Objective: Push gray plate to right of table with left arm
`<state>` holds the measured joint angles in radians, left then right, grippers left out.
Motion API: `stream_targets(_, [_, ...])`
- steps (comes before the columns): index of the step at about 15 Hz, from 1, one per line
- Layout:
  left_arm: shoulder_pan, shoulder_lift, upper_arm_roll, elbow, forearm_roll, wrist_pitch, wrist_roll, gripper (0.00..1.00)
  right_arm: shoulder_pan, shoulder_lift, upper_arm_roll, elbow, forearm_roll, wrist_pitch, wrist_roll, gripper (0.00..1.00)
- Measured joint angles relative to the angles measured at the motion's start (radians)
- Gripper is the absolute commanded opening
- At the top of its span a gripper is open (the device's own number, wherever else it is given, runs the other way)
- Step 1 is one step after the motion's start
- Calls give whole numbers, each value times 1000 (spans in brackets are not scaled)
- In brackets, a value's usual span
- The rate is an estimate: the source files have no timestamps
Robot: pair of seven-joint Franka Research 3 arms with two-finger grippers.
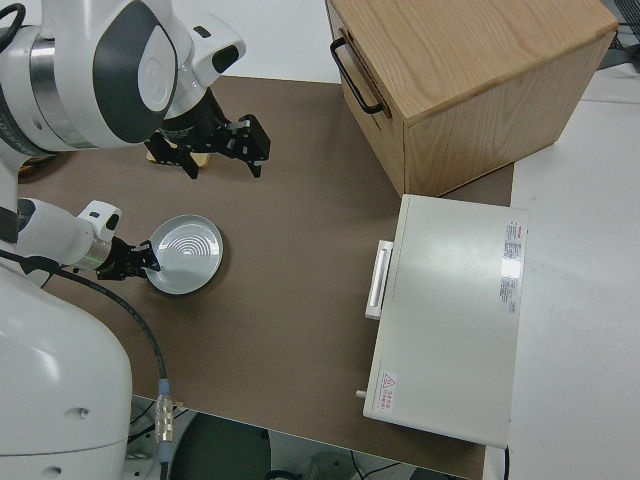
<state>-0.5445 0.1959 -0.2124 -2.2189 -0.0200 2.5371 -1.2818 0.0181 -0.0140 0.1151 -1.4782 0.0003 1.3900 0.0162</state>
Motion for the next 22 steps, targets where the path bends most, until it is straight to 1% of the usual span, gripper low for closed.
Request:
stream_targets(4, [0, 2, 1, 57, 0, -94, 2, 1000, 0, 0, 0, 0, 0, 0, 0, 983])
stream_targets(6, [0, 1, 1, 73, 1, -117, 14, 1000, 0, 0, 0, 0, 0, 0, 0, 983])
stream_targets(8, [1, -3, 6, 82, 3, -152, 72, 1000, 0, 0, 0, 0, 0, 0, 0, 983])
stream_targets(11, [17, -40, 28, 97, 3, -253, 231, 1000, 0, 0, 0, 0, 0, 0, 0, 983])
stream_targets(13, [58, -93, 43, 108, 3, -341, 358, 1000, 0, 0, 0, 0, 0, 0, 0, 983])
stream_targets(15, [118, -156, 47, 121, 4, -428, 487, 1000, 0, 0, 0, 0, 0, 0, 0, 983])
stream_targets(17, [178, -202, 49, 147, 4, -526, 601, 1000, 0, 0, 0, 0, 0, 0, 0, 983])
stream_targets(20, [291, -236, 53, 246, 3, -725, 796, 1000, 0, 0, 0, 0, 0, 0, 0, 983])
stream_targets(22, [359, -239, 56, 304, 3, -815, 892, 1000, 0, 0, 0, 0, 0, 0, 0, 983])
